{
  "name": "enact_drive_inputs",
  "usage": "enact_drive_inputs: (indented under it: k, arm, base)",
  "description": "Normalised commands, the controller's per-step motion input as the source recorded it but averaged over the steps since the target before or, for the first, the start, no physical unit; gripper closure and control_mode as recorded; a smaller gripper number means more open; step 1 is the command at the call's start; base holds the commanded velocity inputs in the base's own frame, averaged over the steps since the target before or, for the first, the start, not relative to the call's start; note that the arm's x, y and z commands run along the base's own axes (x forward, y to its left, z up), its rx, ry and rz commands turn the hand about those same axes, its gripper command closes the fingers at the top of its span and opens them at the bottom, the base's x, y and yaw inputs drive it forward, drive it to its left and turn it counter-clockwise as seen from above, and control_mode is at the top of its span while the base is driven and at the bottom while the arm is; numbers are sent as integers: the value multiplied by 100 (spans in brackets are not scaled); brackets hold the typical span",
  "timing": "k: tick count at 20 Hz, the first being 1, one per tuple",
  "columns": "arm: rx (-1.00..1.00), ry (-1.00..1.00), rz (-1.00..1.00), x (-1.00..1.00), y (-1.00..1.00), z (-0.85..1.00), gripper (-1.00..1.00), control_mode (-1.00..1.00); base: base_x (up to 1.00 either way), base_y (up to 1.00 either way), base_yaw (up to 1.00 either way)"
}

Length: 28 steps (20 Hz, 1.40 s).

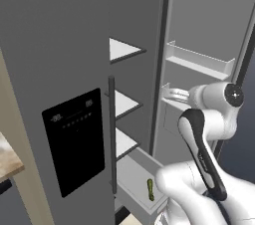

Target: Place the carrot and squash inside the fridge drawer. Close the drawer after placing the vegetables.

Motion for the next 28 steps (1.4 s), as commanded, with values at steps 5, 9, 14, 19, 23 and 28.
enact_drive_inputs:
  k: [5,9,14,19,23,28]
  arm:
    - [-2,7,0,-2,0,-16,-100,-100]
    - [0,0,1,0,0,-4,-100,-100]
    - [-2,0,0,0,0,-16,-100,-100]
    - [-2,0,1,-12,0,-21,-100,-100]
    - [-2,0,2,-27,0,-10,-100,100]
    - [0,0,0,0,0,0,-100,100]
  base:
    - [0,0,0]
    - [0,0,0]
    - [0,0,0]
    - [0,0,0]
    - [-45,2,5]
    - [-93,63,13]
